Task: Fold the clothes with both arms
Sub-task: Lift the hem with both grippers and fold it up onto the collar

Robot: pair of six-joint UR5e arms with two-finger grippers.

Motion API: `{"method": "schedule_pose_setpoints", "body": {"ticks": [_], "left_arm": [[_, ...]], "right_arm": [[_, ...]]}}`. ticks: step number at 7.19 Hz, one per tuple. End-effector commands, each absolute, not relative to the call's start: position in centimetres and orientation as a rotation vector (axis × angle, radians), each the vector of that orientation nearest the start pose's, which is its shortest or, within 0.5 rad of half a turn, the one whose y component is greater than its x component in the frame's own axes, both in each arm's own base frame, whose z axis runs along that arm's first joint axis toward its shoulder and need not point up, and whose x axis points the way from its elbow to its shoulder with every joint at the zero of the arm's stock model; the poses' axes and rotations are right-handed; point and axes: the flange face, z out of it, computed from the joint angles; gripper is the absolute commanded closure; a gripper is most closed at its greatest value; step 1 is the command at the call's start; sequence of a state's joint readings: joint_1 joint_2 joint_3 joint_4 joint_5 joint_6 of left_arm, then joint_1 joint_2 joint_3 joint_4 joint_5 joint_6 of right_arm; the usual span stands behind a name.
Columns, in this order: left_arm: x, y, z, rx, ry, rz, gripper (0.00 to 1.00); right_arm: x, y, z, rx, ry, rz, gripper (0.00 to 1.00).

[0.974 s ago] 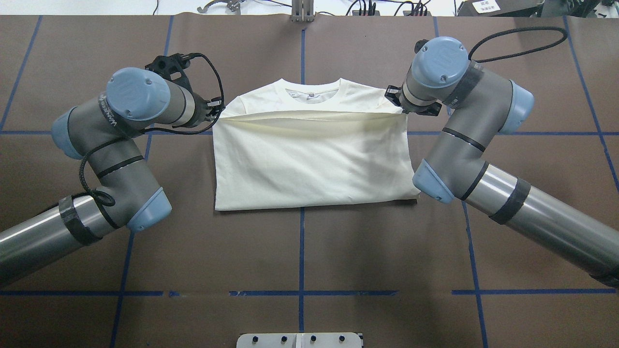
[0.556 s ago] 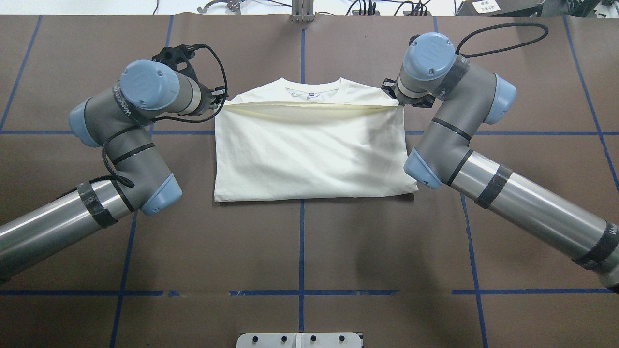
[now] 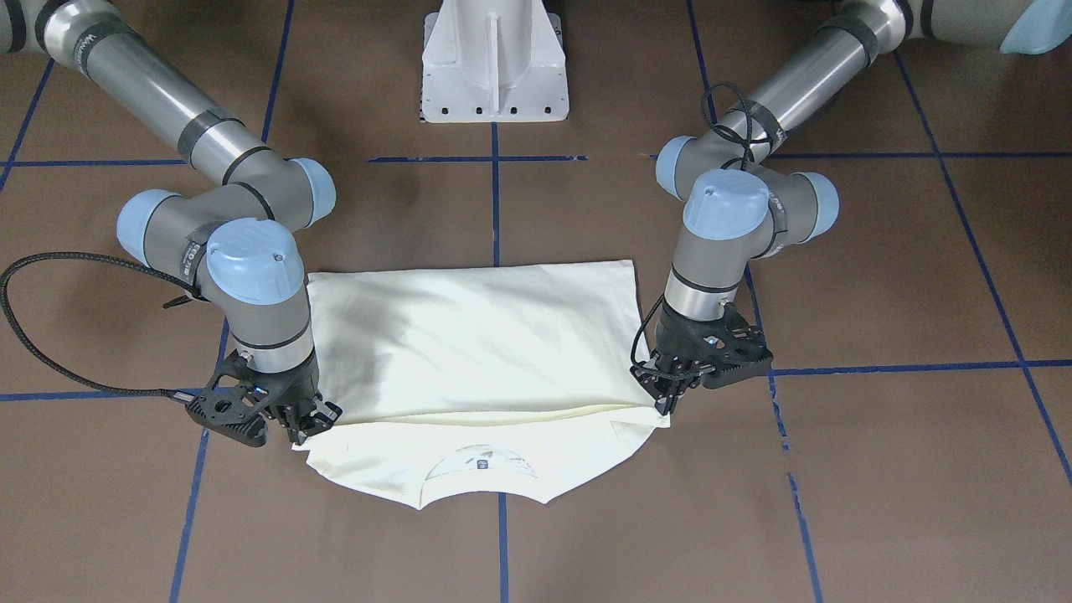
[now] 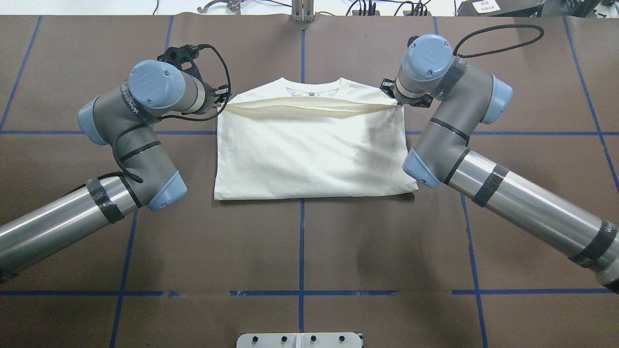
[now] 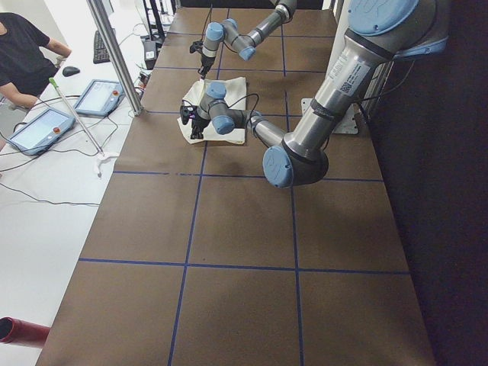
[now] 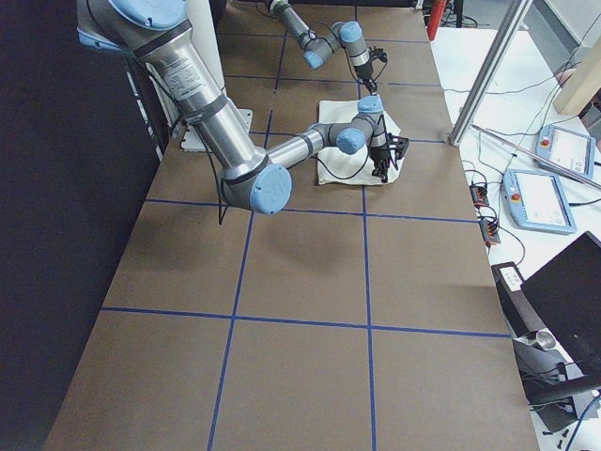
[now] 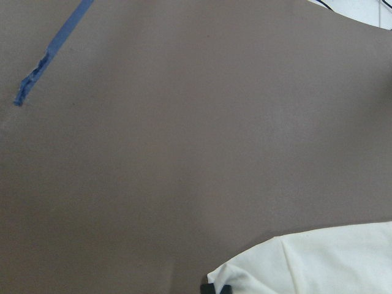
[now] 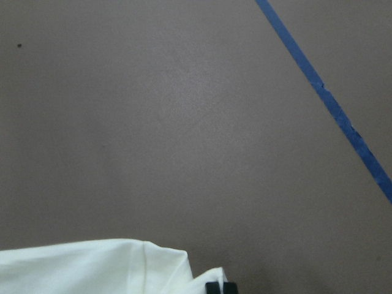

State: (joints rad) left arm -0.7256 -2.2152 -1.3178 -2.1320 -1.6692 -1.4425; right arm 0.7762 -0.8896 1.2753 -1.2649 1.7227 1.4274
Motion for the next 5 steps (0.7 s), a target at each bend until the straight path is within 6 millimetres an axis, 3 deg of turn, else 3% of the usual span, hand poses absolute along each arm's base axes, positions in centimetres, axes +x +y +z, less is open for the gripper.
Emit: {"method": "schedule_pose_setpoints", "body": {"ticks": [1, 2, 3, 5], "left_arm": [[48.2, -59.4, 33.2, 0.333, 0.917, -0.473, 0.63], [47.6, -59.5, 32.7, 0.355, 0.951, -0.454, 0.6], [46.7, -59.1, 30.8, 0.369, 0.995, -0.445, 0.6], [44.6, -57.4, 29.5, 0.349, 1.056, -0.415, 0.61]], "right_arm": [[-46.9, -62.6, 34.2, 0.189, -0.721, 0.553, 0.61], [-45.9, -62.8, 32.5, 0.208, -0.793, 0.556, 0.61], [-44.6, -61.1, 31.5, 0.18, -0.846, 0.534, 0.59], [-41.4, -54.2, 34.3, 0.15, -0.873, 0.497, 0.5]]}}
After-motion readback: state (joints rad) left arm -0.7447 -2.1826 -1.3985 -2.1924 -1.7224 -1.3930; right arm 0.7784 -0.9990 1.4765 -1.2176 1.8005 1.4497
